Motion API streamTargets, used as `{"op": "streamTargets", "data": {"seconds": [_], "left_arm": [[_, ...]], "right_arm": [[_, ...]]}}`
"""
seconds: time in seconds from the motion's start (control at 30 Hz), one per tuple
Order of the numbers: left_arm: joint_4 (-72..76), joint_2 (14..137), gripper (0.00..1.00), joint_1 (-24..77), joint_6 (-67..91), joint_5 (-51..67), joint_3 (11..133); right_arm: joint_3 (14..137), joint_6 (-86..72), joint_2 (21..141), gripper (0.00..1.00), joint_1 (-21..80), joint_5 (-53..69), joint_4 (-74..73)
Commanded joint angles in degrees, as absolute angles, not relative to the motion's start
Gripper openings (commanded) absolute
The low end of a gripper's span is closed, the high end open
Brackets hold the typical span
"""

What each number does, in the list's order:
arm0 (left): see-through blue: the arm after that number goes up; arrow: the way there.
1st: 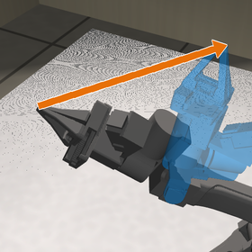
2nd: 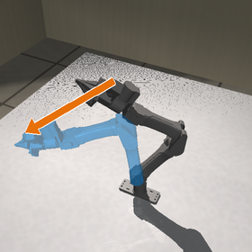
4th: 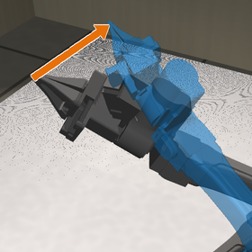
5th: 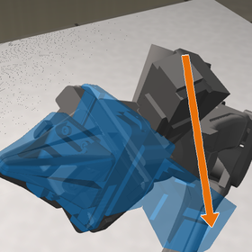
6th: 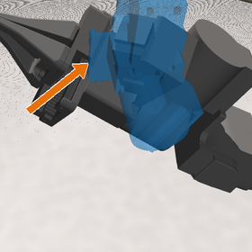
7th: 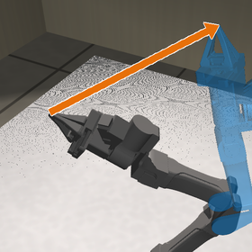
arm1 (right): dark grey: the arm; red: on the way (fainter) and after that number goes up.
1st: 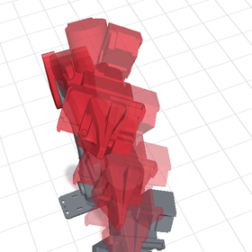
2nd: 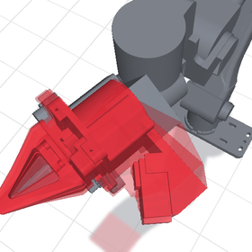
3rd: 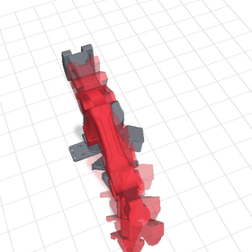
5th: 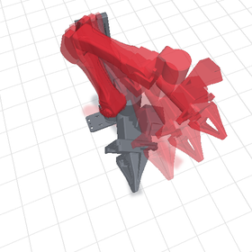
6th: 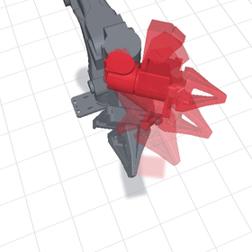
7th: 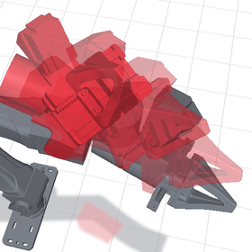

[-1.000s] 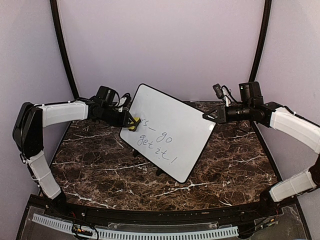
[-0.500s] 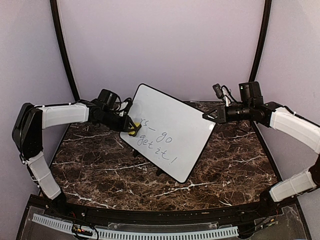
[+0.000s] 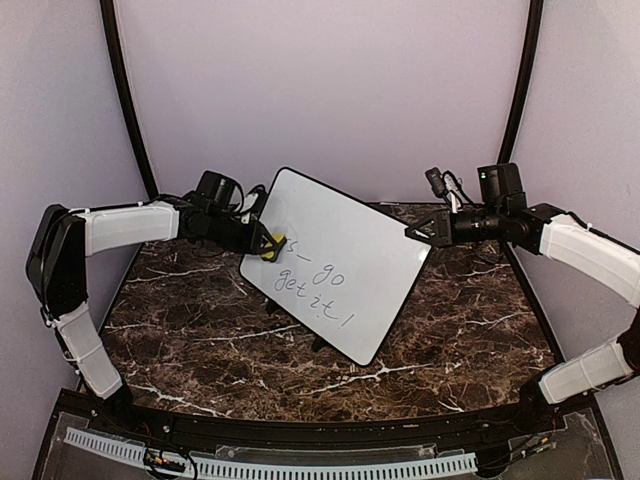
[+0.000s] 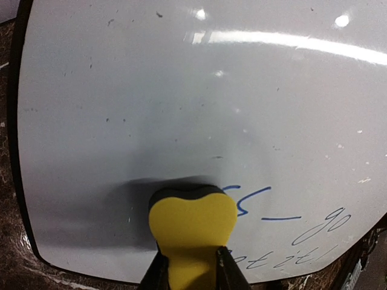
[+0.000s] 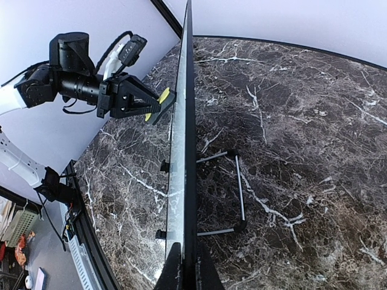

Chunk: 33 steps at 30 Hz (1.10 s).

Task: Erase the whiteboard
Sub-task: Erase the center of the whiteboard.

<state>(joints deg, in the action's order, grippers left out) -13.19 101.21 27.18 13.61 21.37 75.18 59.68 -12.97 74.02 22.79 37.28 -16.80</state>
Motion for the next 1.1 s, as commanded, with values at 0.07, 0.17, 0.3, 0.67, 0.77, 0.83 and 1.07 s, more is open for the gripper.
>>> {"op": "streamTargets", "data": {"seconds": [0.07,0.17,0.3,0.67,0.77,0.83,1.07], "left_arm": [[-13.22,97.1,0.04,27.47,14.15,21.17,66.49],[-13.26,97.18,0.04,27.51,14.19,21.6,66.84],[-13.34,98.77,0.04,27.61,13.97,21.79,70.34],[-15.47,104.66,0.04,27.67,12.48,21.13,82.07],[-16.41,104.02,0.04,27.67,12.48,21.18,81.4],[-16.38,102.89,0.04,27.64,12.57,21.26,79.34],[-15.16,98.26,0.03,27.99,12.91,21.5,69.96]], "right_arm": [[60.72,-6.68,74.85,0.0,24.65,39.77,-15.2],[60.73,-6.68,74.97,0.0,24.78,39.9,-15.24],[60.68,-6.68,74.59,0.0,24.86,39.69,-15.41],[60.72,-6.68,74.43,0.0,25.03,39.61,-15.53],[60.86,-6.68,74.62,0.0,25.05,39.64,-15.53],[60.88,-6.61,74.74,0.0,25.05,39.63,-15.48],[60.84,-6.59,75.03,0.0,25.0,39.73,-15.38]]}}
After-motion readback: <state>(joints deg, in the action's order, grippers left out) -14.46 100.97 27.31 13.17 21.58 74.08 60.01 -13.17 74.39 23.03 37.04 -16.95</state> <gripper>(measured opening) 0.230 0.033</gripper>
